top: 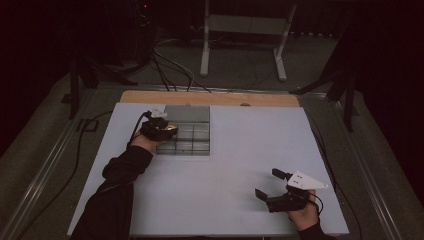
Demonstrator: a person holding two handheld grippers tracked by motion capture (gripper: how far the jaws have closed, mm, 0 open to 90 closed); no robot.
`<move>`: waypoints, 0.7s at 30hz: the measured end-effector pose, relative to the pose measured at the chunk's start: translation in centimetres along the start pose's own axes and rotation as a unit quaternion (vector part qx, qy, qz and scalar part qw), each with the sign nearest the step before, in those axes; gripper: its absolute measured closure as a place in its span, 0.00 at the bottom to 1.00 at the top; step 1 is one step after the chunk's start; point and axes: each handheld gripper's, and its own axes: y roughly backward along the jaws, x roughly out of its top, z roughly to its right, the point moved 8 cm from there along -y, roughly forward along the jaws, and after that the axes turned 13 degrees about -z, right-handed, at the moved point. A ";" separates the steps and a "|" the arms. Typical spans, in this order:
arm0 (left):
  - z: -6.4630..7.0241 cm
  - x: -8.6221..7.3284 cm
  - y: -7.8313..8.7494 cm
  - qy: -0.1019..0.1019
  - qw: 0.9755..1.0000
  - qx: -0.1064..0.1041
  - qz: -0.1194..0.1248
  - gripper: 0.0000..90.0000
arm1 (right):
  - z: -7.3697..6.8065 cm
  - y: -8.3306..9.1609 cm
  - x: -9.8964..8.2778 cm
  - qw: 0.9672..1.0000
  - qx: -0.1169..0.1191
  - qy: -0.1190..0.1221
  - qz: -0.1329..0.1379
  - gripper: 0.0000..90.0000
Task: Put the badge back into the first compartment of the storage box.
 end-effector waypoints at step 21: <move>0.0 -0.1 -0.4 -0.010 1.000 0.027 0.005 0.54 | 0.0 -0.1 -0.1 1.000 -0.001 -0.001 -0.005 0.00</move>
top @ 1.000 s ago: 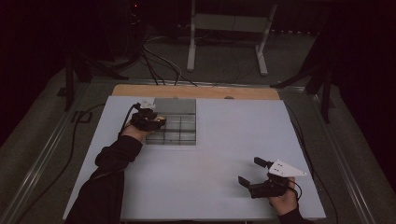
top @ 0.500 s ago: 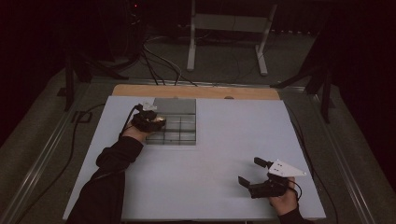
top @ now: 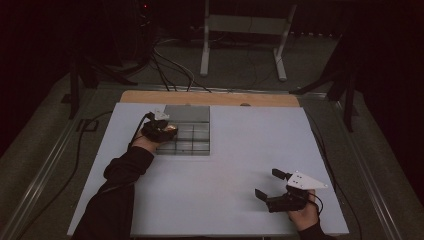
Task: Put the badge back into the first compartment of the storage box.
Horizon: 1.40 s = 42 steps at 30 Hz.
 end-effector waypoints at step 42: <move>1.1 -1.7 6.3 0.047 0.991 -0.124 0.016 0.00 | 0.0 0.0 0.0 1.000 -0.002 0.001 -0.002 0.00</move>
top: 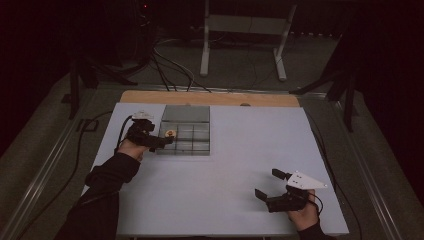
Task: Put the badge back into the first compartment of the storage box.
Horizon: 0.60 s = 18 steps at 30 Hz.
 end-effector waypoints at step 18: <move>0.9 -3.8 2.5 -0.006 1.000 -0.028 0.001 0.00 | 0.1 -0.1 0.0 1.000 0.000 -0.003 -0.002 0.00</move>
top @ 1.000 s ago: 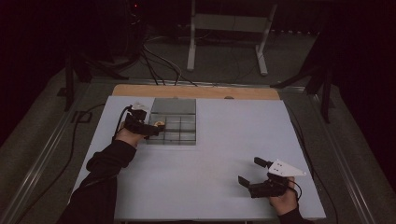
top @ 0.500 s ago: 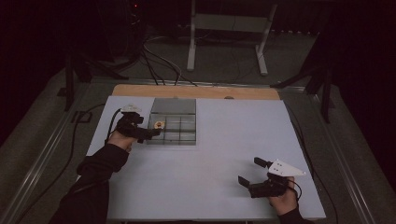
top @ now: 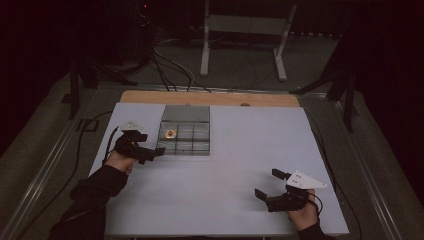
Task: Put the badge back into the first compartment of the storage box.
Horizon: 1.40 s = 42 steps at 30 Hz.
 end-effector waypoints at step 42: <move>2.9 -9.8 0.4 -0.024 0.999 0.016 0.019 0.00 | -0.2 -0.1 -0.2 1.000 0.002 0.005 -0.008 0.00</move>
